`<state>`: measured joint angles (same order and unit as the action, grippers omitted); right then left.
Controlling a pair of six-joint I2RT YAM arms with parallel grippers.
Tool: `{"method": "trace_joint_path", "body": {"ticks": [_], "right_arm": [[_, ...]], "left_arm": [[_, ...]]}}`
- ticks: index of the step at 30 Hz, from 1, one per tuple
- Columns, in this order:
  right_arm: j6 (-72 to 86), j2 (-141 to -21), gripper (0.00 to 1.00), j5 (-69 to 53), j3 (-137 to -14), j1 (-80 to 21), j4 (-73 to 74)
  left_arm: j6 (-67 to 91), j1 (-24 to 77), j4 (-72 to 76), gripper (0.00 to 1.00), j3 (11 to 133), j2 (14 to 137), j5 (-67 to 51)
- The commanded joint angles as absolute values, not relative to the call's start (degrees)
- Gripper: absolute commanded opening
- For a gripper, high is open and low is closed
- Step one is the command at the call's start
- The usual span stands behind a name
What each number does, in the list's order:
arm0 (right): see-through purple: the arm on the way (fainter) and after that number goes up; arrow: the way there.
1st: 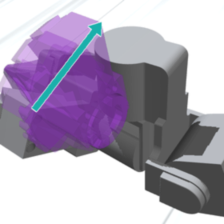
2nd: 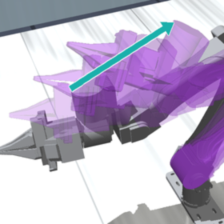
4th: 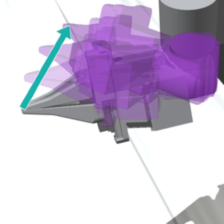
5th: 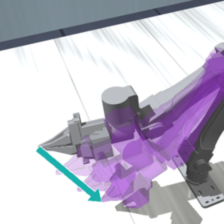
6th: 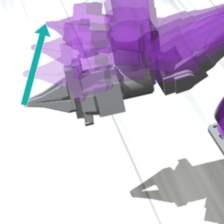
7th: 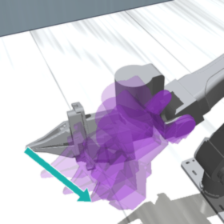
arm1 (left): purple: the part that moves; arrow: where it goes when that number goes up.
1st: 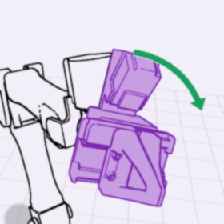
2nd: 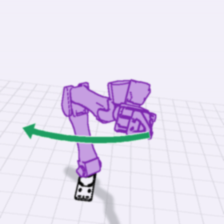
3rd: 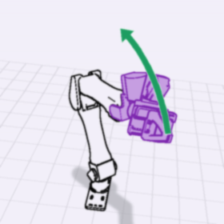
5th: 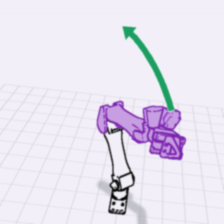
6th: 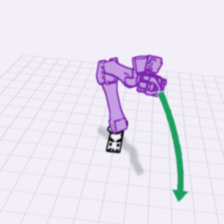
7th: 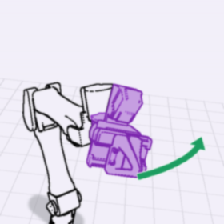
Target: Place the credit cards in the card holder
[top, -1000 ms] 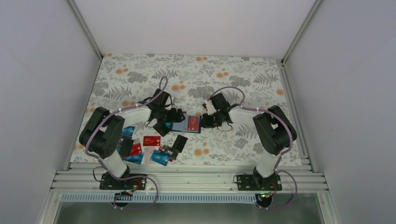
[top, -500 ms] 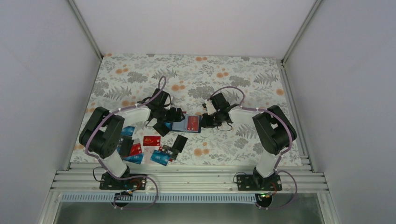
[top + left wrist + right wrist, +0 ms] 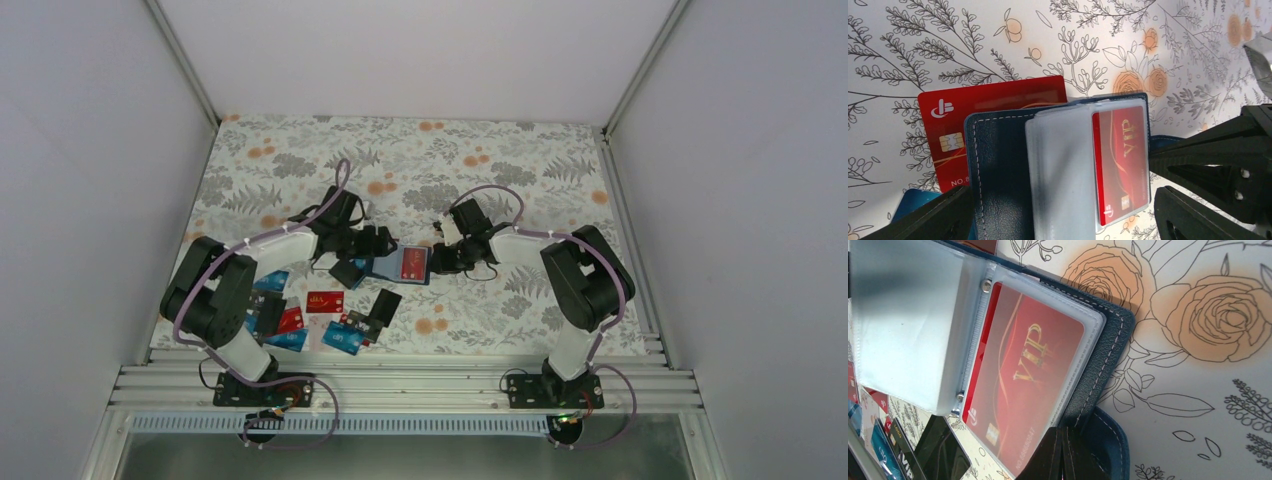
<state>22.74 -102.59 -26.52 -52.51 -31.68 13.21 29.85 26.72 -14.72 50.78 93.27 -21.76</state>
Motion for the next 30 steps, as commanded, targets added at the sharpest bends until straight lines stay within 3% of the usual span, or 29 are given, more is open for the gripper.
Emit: {"method": "trace_joint_path", "body": {"ticks": [1,30], "right_arm": [[21.94,-105.65,0.04,-24.12,-52.29,-31.91,12.48],[21.84,-104.85,0.04,-24.42,-53.34,-31.92,13.18]], "left_arm": [[31.51,27.25,-12.49,0.90,51.31,91.68,-28.82],[34.61,28.25,-7.38,0.89,51.26,91.91,-35.74]]}}
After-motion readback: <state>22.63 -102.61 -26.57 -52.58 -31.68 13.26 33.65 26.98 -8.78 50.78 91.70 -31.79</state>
